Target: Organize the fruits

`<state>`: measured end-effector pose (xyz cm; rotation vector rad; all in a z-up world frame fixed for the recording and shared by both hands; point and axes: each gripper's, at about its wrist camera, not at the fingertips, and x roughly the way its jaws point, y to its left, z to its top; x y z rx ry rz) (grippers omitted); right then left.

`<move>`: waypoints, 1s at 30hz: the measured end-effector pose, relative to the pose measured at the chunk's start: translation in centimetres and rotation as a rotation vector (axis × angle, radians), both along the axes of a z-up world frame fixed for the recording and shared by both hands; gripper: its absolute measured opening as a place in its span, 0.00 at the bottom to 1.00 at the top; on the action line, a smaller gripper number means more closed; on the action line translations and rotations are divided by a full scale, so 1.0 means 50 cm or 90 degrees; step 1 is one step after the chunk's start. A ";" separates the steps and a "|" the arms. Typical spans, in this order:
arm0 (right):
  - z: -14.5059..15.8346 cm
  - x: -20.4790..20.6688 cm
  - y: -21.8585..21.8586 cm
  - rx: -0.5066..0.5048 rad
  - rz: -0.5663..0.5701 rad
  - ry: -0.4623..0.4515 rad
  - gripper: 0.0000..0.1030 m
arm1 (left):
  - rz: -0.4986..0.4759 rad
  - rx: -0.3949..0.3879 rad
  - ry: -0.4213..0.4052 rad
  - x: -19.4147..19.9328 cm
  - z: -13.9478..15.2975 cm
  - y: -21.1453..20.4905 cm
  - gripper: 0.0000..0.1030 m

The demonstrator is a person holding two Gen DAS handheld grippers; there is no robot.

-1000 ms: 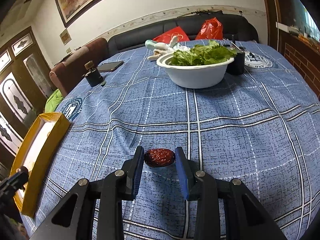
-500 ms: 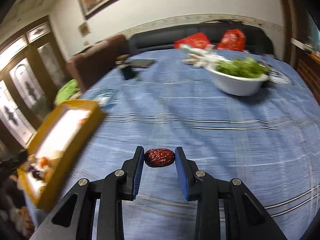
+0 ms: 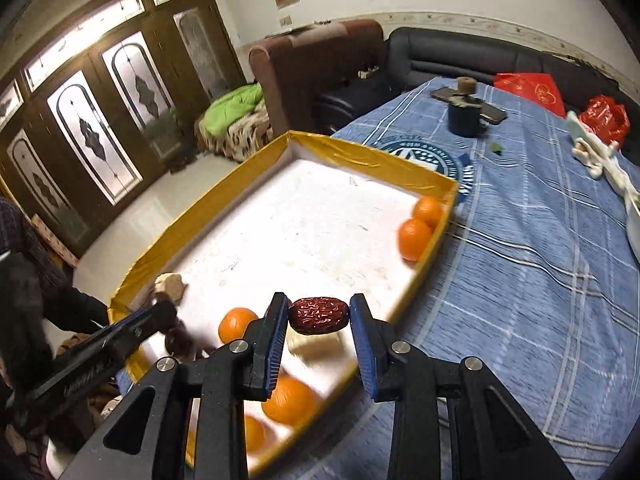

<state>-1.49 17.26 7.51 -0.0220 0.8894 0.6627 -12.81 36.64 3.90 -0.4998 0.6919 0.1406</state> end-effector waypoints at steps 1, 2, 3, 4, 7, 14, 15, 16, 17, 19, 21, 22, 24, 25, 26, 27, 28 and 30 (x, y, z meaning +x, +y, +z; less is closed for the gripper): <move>-0.005 0.007 0.011 -0.008 -0.001 0.004 0.34 | -0.004 0.002 0.000 0.003 0.001 -0.004 0.28; -0.013 0.020 0.025 -0.019 -0.004 0.009 0.34 | -0.008 0.005 -0.002 0.003 0.001 -0.007 0.30; -0.020 0.029 0.034 -0.027 -0.005 0.014 0.34 | -0.013 0.007 -0.005 0.003 0.001 -0.009 0.32; -0.029 0.039 0.041 -0.033 -0.006 0.023 0.35 | -0.017 0.007 -0.008 0.002 0.001 -0.010 0.39; -0.052 0.067 0.052 -0.023 -0.016 0.057 0.35 | -0.016 0.001 -0.017 -0.003 0.004 -0.007 0.71; -0.053 0.079 0.037 0.003 -0.042 0.076 0.39 | -0.008 -0.013 -0.021 -0.015 0.007 0.003 0.72; -0.048 0.076 0.030 0.007 -0.046 0.074 0.39 | -0.009 -0.011 -0.019 -0.016 0.008 -0.001 0.72; -0.043 0.073 0.021 0.014 -0.050 0.073 0.40 | -0.011 -0.008 -0.016 -0.016 0.011 -0.005 0.72; -0.037 0.067 0.008 0.023 -0.057 0.074 0.42 | -0.011 -0.004 -0.015 -0.018 0.012 -0.009 0.72; -0.023 0.041 -0.026 0.050 -0.069 0.072 0.50 | -0.010 0.005 -0.015 -0.024 0.017 -0.019 0.72; -0.009 0.007 -0.054 0.069 -0.074 0.056 0.59 | -0.012 0.022 -0.016 -0.027 0.027 -0.039 0.73; -0.003 -0.013 -0.067 0.068 -0.076 0.041 0.65 | -0.012 0.035 -0.017 -0.027 0.033 -0.051 0.73; 0.006 -0.055 -0.094 0.051 -0.089 0.003 0.68 | -0.005 0.084 -0.021 -0.031 0.048 -0.086 0.75; 0.006 -0.078 -0.111 0.038 -0.098 -0.017 0.69 | 0.000 0.116 -0.024 -0.031 0.055 -0.104 0.80; 0.006 -0.091 -0.124 0.030 -0.105 -0.027 0.70 | 0.010 0.150 -0.027 -0.034 0.063 -0.124 0.85; 0.001 -0.101 -0.141 0.026 -0.115 -0.031 0.70 | 0.025 0.193 -0.033 -0.038 0.072 -0.150 0.88; -0.004 -0.112 -0.158 0.025 -0.127 -0.031 0.70 | 0.032 0.222 -0.041 -0.042 0.080 -0.170 0.92; -0.019 -0.129 -0.195 0.032 -0.150 -0.017 0.71 | 0.031 0.255 -0.062 -0.050 0.093 -0.203 0.96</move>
